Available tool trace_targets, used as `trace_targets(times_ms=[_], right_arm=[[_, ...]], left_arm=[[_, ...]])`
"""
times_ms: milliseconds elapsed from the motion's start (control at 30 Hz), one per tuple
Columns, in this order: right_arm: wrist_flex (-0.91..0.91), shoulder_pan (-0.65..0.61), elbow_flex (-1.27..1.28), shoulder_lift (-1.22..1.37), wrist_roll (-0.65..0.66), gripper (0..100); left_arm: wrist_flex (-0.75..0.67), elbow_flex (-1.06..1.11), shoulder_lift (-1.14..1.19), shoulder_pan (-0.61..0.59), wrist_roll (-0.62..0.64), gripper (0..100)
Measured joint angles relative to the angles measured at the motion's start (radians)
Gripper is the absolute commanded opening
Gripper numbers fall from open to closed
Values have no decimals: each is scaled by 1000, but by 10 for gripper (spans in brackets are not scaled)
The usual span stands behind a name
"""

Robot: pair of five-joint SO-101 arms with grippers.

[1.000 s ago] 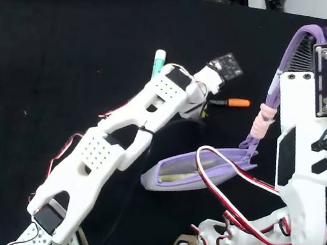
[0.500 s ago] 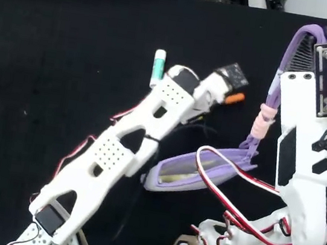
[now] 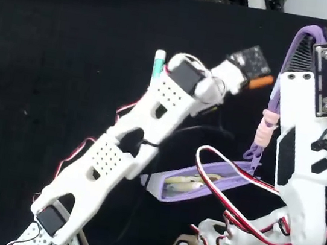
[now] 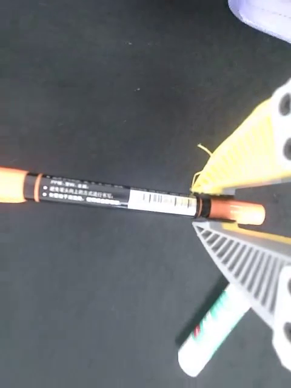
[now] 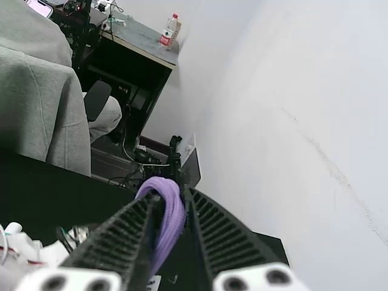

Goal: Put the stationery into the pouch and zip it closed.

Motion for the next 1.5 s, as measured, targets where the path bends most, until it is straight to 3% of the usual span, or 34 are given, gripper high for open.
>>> trace_targets(times_ms=[200,433,767,967,1167,1333,1500], right_arm=[[0,0,0,0,0,12],[0,0,0,0,0,12],[0,0,0,0,0,12],[0,0,0,0,0,12],[0,0,0,0,0,12],[0,0,0,0,0,12],[0,0,0,0,0,12]], left_arm=[[9,-2,-226,-29,5,29],[12,-2,-525,-72,150,28],[12,57,-824,-71,163,28],[12,394,-1094,-68,163,28],[5,775,-1428,81,163,28],[-158,1088,-1669,181,164,28],[-393,1488,-1881,241,284,28]])
